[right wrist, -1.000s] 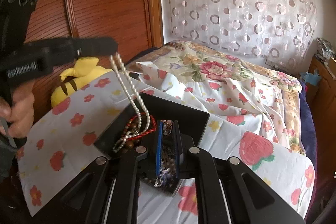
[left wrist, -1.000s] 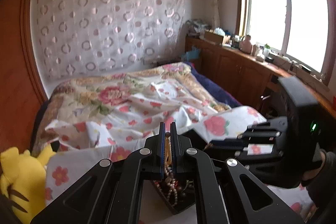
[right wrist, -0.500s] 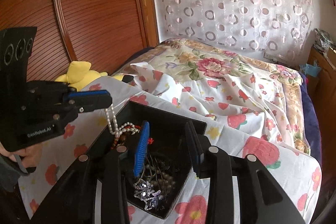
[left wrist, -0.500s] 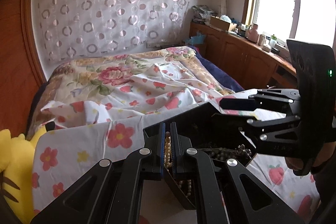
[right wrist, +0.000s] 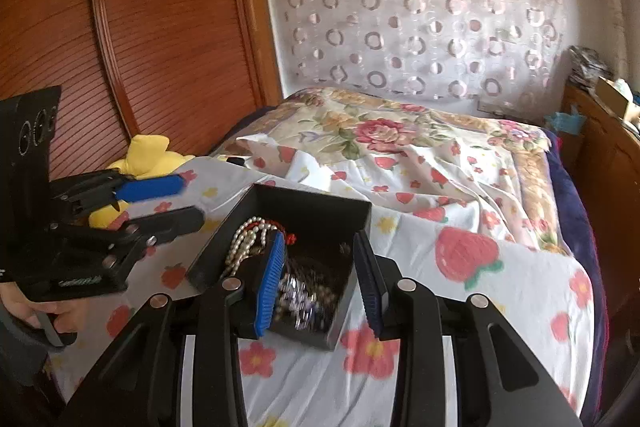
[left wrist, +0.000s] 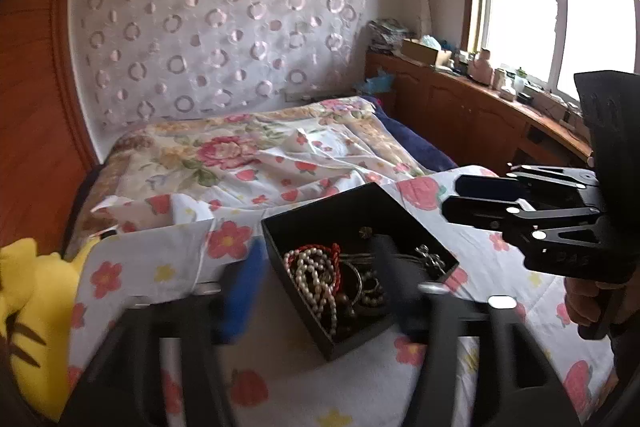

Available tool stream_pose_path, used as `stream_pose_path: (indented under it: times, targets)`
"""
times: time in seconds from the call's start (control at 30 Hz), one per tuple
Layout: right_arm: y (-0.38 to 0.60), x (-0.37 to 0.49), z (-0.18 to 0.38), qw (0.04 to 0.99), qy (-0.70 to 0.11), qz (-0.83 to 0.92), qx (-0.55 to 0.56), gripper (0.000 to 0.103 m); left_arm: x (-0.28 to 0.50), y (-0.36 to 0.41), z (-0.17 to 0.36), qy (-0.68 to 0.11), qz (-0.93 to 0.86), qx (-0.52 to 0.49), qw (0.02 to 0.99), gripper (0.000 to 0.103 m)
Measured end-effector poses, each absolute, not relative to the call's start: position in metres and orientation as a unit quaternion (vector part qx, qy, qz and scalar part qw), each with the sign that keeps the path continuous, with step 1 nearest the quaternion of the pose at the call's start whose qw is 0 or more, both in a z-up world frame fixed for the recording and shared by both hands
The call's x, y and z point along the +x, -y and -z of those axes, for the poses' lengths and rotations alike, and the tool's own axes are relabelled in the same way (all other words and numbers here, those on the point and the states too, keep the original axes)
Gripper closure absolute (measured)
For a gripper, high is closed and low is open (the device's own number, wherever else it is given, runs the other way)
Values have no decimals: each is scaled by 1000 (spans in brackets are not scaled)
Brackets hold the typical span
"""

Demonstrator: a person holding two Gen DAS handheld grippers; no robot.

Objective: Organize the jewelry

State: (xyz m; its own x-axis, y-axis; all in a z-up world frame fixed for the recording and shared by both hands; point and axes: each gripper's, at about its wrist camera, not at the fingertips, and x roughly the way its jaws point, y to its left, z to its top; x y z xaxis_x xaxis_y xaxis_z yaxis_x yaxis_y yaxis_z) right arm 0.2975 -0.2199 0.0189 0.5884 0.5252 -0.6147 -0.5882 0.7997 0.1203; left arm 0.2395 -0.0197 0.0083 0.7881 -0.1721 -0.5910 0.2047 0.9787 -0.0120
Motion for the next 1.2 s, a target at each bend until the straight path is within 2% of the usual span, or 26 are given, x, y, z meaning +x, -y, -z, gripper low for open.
stream_pose_path:
  times: [0.13, 0.17, 0.23, 0.27, 0.4, 0.5, 0.8, 1.2]
  targets:
    - [231, 271, -23, 900, -322, -292, -41, 60, 214, 23, -14, -302, 82, 32, 949, 14]
    - [234, 265, -24, 902, -320, -288, -39, 58, 206, 23, -16, -299, 78, 32, 950, 13]
    - [239, 250, -26, 906, -315, -281, -34, 46, 191, 23, -19, -294, 65, 31, 953, 8]
    - [243, 238, -28, 910, -310, -273, -30, 42, 183, 22, -20, -292, 60, 29, 954, 8]
    - [253, 205, -35, 924, -288, -252, -16, 16, 148, 19, -24, -282, 47, 17, 958, 8]
    - [261, 175, -40, 935, -268, -231, -6, 4, 113, 19, -28, -268, 29, 16, 963, 8]
    - [276, 104, -44, 954, -236, -184, 10, 2, 46, 23, -37, -242, 5, 7, 970, 8]
    - [275, 66, -43, 963, -205, -174, 0, 2, 21, 30, -34, -227, 6, 7, 974, 8]
